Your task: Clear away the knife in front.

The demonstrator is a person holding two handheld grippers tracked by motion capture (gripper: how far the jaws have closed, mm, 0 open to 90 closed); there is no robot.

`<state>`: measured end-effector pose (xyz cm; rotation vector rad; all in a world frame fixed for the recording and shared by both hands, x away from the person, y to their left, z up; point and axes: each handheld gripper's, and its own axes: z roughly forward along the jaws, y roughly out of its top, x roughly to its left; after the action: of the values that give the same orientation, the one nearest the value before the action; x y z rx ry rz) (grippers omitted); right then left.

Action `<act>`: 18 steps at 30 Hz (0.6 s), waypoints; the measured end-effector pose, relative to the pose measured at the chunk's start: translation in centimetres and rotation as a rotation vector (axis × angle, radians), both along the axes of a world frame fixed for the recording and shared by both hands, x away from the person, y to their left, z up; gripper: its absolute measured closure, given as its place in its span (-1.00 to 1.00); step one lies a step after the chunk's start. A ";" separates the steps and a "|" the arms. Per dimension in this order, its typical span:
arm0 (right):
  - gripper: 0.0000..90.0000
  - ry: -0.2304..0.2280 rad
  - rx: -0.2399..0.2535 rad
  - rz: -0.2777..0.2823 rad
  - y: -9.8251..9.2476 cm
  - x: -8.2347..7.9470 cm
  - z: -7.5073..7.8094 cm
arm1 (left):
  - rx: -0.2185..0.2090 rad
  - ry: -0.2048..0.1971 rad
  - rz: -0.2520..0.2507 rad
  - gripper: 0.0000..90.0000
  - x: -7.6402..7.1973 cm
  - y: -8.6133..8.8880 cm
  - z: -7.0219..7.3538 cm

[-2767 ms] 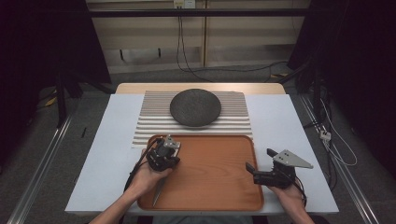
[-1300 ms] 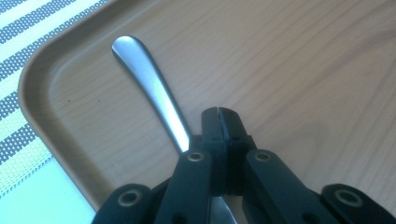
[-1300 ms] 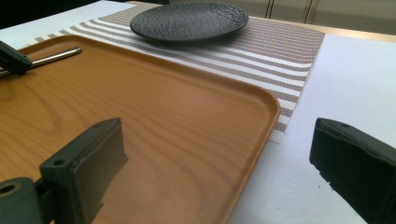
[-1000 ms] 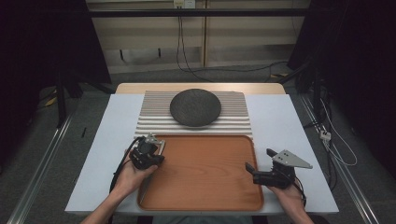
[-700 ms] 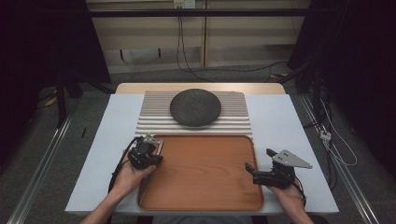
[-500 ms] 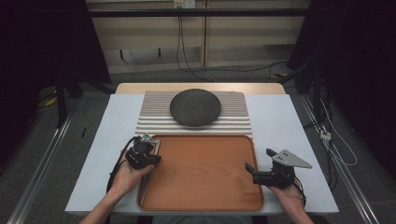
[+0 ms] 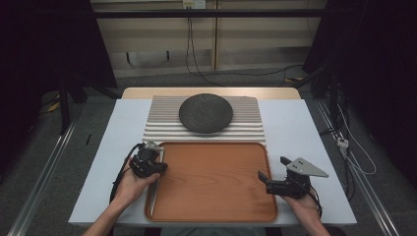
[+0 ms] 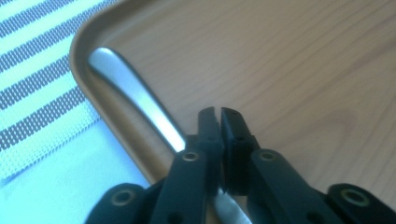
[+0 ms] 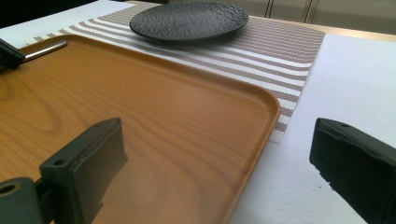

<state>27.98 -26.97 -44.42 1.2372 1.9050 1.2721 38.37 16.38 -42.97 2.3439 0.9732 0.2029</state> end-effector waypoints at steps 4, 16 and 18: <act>-0.93 -0.001 0.001 -0.002 -0.1 0.0 0.0 | -0.055 -0.030 0.001 0.57 -0.1 0.0 0.3; -0.93 0.007 0.014 -0.008 -0.3 0.1 -0.1 | -0.130 -0.144 0.116 -0.84 -0.6 1.2 1.1; -0.93 0.006 0.015 -0.011 -0.4 0.1 -0.1 | -0.159 -0.175 0.135 -0.84 -1.0 1.8 1.5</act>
<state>28.05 -27.35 -44.50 1.2588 1.8931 1.2805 37.38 18.21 -41.52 2.0805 1.0220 0.3632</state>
